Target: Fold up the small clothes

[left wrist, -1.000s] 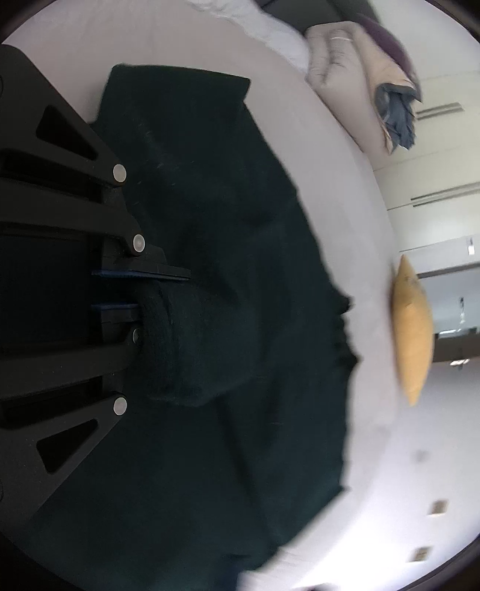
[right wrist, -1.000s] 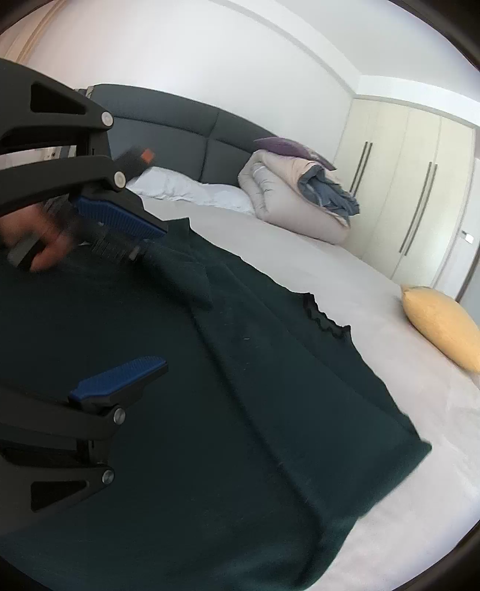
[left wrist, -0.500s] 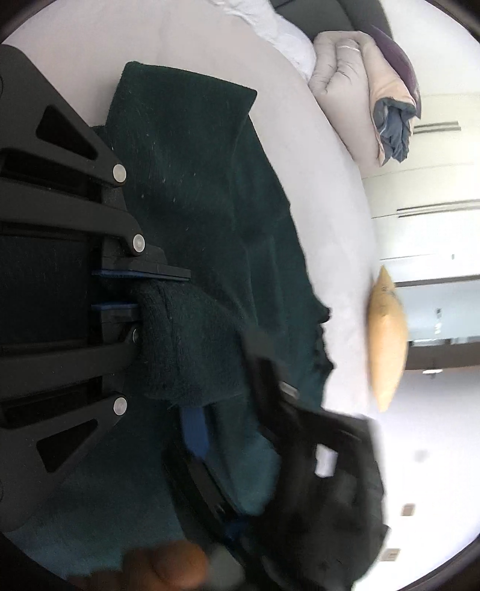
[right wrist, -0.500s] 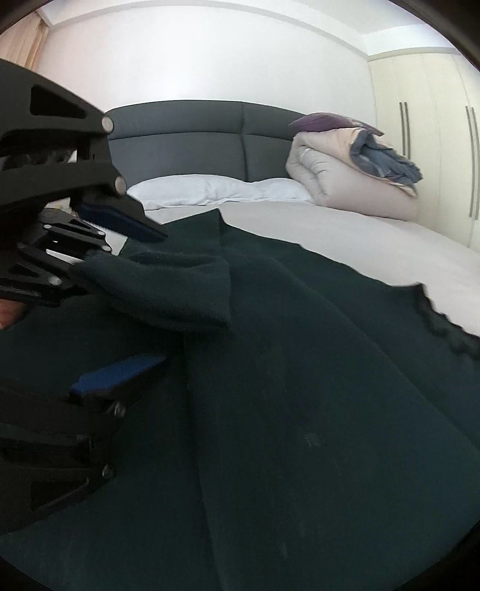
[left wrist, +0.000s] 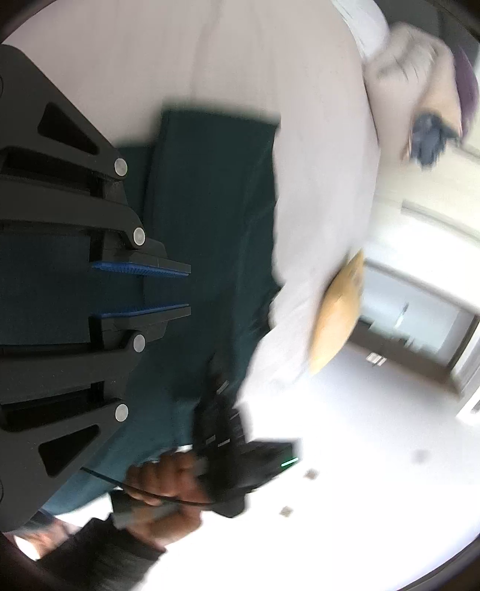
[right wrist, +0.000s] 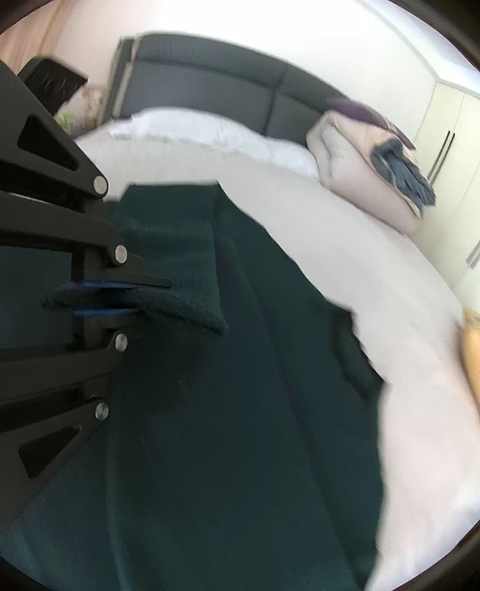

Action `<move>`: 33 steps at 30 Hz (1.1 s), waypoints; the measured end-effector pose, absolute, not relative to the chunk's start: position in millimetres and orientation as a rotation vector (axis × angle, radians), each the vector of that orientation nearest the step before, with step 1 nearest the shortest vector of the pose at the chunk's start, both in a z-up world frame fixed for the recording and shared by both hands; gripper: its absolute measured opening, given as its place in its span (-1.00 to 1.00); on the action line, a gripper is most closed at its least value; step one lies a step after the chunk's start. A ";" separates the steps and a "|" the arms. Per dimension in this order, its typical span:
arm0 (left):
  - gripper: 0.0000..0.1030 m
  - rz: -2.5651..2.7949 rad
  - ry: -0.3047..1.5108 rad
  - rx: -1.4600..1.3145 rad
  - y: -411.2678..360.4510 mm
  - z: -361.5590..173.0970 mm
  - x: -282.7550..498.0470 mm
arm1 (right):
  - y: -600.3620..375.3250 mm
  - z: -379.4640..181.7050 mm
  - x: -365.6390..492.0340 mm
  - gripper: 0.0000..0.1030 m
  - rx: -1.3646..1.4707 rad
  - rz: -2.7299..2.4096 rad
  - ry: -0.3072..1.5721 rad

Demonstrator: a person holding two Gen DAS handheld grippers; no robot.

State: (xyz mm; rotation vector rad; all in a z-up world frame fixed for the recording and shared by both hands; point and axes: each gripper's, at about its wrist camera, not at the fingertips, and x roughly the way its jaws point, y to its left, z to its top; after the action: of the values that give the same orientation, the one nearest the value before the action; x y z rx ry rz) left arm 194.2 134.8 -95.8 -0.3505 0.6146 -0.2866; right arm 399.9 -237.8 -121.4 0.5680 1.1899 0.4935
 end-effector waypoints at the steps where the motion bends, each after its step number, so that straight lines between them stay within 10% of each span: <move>1: -0.74 -0.263 0.614 -0.386 150.8 -94.9 197.6 | -247.3 -120.3 403.5 -0.83 0.546 0.461 1.185; 33: -0.74 -0.138 0.766 -0.383 190.7 -101.5 320.7 | -298.9 -135.9 450.6 -0.83 0.170 0.194 1.160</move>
State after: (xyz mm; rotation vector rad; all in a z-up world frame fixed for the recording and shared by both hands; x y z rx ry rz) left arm 320.7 190.7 -101.5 -0.3829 0.7660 -0.1378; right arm 450.6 -298.9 -135.9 0.1699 1.1595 0.1938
